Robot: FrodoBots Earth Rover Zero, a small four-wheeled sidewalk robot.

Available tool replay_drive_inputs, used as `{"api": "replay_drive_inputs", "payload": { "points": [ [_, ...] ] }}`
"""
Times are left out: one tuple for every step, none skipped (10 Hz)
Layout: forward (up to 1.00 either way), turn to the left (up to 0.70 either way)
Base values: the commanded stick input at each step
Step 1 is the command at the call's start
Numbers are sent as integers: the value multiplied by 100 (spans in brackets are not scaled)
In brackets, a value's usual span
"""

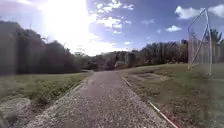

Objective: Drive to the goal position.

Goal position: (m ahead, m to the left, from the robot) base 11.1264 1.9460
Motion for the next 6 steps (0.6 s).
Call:
{"api": "replay_drive_inputs", "payload": {
  "points": [
    [70,31],
    [70,19],
    [70,1],
    [70,1],
    [70,1],
    [70,1]
  ]
}}
